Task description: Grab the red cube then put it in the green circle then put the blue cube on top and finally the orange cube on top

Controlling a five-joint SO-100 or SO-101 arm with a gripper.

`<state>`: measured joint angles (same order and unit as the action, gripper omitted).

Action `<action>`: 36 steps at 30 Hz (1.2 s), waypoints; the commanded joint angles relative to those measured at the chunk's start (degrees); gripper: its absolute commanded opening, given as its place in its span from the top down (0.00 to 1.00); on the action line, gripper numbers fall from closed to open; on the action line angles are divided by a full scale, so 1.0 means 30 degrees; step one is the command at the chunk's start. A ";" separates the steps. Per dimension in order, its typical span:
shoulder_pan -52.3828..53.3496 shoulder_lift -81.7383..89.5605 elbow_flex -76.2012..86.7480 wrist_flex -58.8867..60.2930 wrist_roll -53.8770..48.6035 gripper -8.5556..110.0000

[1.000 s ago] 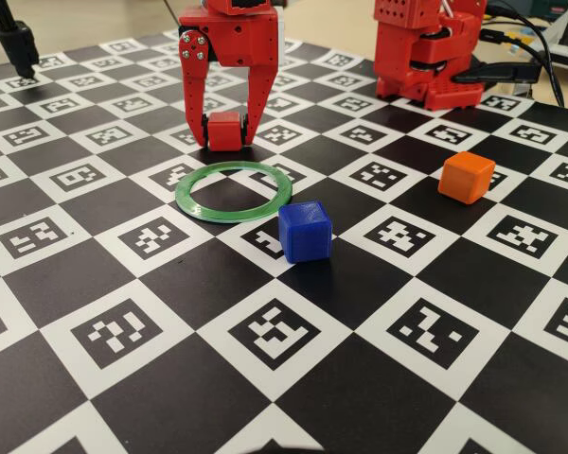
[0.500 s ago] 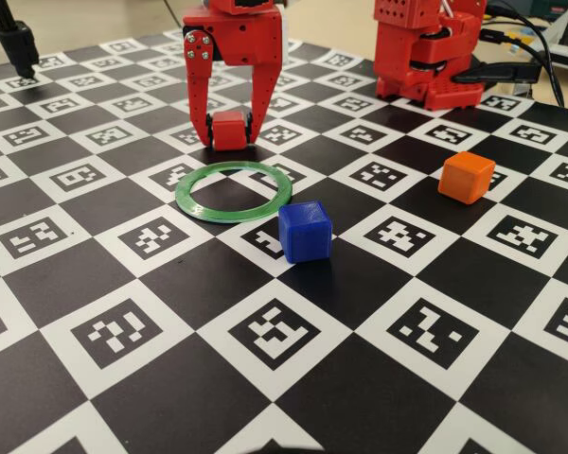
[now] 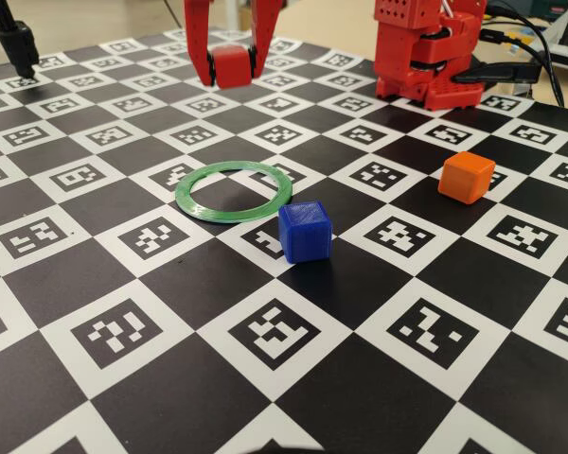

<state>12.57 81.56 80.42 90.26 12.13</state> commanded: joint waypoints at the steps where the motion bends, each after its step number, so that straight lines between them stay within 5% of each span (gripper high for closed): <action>1: -0.0674 0.2344 -0.3105 0.1348 -0.1230 0.87; 15: -0.5801 0.1055 -0.7178 0.3633 -0.2607 0.89; 36: -0.5127 -0.1582 -0.1289 -0.3867 -0.3691 0.89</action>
<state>-3.60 74.88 76.03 81.56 1.41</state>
